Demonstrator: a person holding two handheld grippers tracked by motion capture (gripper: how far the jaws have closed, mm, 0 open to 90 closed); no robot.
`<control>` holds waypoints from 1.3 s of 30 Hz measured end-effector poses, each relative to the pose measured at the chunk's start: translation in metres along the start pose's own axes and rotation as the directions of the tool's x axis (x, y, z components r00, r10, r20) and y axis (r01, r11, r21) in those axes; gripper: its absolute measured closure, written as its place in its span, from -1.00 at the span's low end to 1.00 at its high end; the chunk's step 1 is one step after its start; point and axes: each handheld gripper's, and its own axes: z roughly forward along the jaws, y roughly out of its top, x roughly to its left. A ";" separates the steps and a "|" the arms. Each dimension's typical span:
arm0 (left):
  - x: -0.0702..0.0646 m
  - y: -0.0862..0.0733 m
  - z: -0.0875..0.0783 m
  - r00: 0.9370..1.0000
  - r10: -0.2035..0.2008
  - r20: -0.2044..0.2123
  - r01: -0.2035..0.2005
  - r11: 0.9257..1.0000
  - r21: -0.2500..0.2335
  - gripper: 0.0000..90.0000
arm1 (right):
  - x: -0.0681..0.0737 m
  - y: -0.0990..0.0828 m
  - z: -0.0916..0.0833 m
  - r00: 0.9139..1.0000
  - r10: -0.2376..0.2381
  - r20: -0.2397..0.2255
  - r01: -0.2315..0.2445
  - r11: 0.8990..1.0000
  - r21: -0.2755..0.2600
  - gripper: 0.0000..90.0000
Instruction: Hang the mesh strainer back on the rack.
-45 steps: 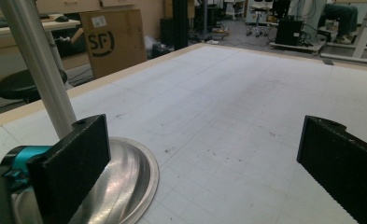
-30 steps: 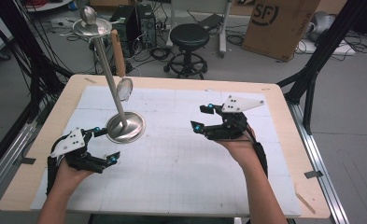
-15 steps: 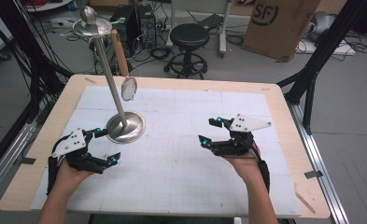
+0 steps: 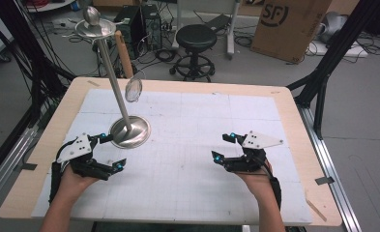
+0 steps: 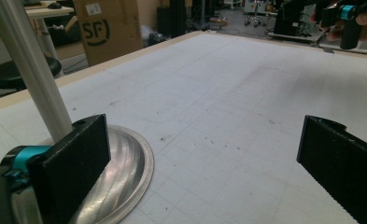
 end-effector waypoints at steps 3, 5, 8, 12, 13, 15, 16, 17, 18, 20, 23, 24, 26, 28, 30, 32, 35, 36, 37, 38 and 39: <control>0.000 0.000 0.001 1.000 -0.002 0.002 0.002 1.000 0.001 -0.93 | -0.002 -0.004 0.000 1.000 0.013 0.006 -0.013 1.000 0.003 -0.45; 0.001 0.000 0.001 1.000 -0.008 0.000 0.007 1.000 -0.005 -0.93 | -0.002 -0.006 -0.001 1.000 0.023 0.006 -0.023 1.000 0.003 -0.46; 0.002 -0.001 0.001 1.000 -0.009 -0.004 0.009 1.000 0.000 -0.93 | -0.001 -0.011 -0.001 0.999 0.038 0.000 -0.038 0.999 -0.005 -0.47; 0.002 0.000 0.000 1.000 -0.014 -0.007 0.014 1.000 -0.010 -0.93 | 0.000 -0.013 0.001 0.999 0.043 0.000 -0.043 0.999 0.012 -0.53; 0.002 0.000 -0.001 1.000 -0.014 -0.008 0.014 1.000 -0.012 -0.93 | 0.001 -0.013 0.003 0.999 0.041 -0.007 -0.041 0.999 0.015 -0.54; 0.003 0.000 -0.001 1.000 -0.012 -0.010 0.012 1.000 -0.012 -0.93 | 0.003 -0.013 0.005 0.999 0.034 -0.015 -0.034 0.999 0.029 -0.54; 0.003 0.001 -0.002 1.000 -0.013 -0.013 0.013 1.000 -0.014 -0.93 | 0.004 -0.013 0.006 0.999 0.031 -0.018 -0.030 0.999 0.033 -0.55; 0.003 0.001 -0.002 1.000 -0.014 -0.013 0.014 1.000 -0.018 -0.93 | 0.004 -0.013 0.007 0.999 0.029 -0.020 -0.028 0.999 0.038 -0.55; 0.004 0.001 -0.002 1.000 -0.014 -0.011 0.014 1.000 -0.018 -0.93 | 0.005 -0.014 0.008 0.999 0.029 -0.022 -0.028 0.999 0.043 -0.55; 0.003 0.001 -0.002 1.000 -0.016 -0.009 0.016 1.000 -0.018 -0.93 | 0.005 -0.014 0.009 1.000 0.023 -0.020 -0.022 0.999 0.050 -0.55; 0.003 0.001 -0.002 1.000 -0.024 0.004 0.024 0.999 -0.029 -0.93 | 0.005 -0.015 0.011 0.999 0.021 -0.024 -0.019 0.998 0.059 -0.55; 0.002 0.001 -0.002 1.000 -0.025 0.008 0.025 0.999 -0.030 -0.93 | 0.006 -0.015 0.011 0.999 0.023 -0.025 -0.021 0.998 0.063 -0.55; 0.002 0.001 -0.002 1.000 -0.027 0.011 0.028 0.999 -0.035 -0.93 | 0.005 -0.015 0.012 1.000 0.022 -0.023 -0.020 0.998 0.063 -0.55; 0.002 0.001 -0.002 0.999 -0.030 0.010 0.030 0.999 -0.035 -0.93 | 0.006 -0.015 0.011 0.999 0.023 -0.023 -0.021 0.998 0.064 -0.55; 0.002 0.001 -0.002 1.000 -0.027 0.009 0.027 0.999 -0.034 -0.93 | 0.005 -0.015 0.011 1.000 0.022 -0.021 -0.020 0.998 0.060 -0.55; 0.003 0.001 -0.002 1.000 -0.025 0.005 0.025 0.999 -0.034 -0.93 | 0.005 -0.016 0.011 0.999 0.027 -0.021 -0.026 0.998 0.060 -0.55; 0.003 0.001 -0.002 1.000 -0.022 0.001 0.022 0.999 -0.028 -0.93 | 0.004 -0.016 0.011 0.999 0.026 -0.020 -0.025 0.998 0.061 -0.55; 0.003 0.001 -0.002 1.000 -0.023 -0.001 0.023 0.999 -0.029 -0.93 | 0.004 -0.017 0.011 0.999 0.029 -0.021 -0.028 0.998 0.061 -0.55; 0.003 0.001 -0.002 1.000 -0.025 0.002 0.025 0.999 -0.029 -0.93 | 0.004 -0.017 0.010 0.999 0.032 -0.021 -0.031 0.998 0.061 -0.55; 0.003 0.001 -0.002 1.000 -0.030 0.004 0.031 0.999 -0.036 -0.93 | 0.004 -0.017 0.009 0.999 0.031 -0.019 -0.030 0.998 0.059 -0.55; 0.003 0.002 -0.003 1.000 -0.030 0.008 0.030 0.999 -0.039 -0.93 | 0.004 -0.017 0.009 0.999 0.033 -0.022 -0.031 0.998 0.056 -0.55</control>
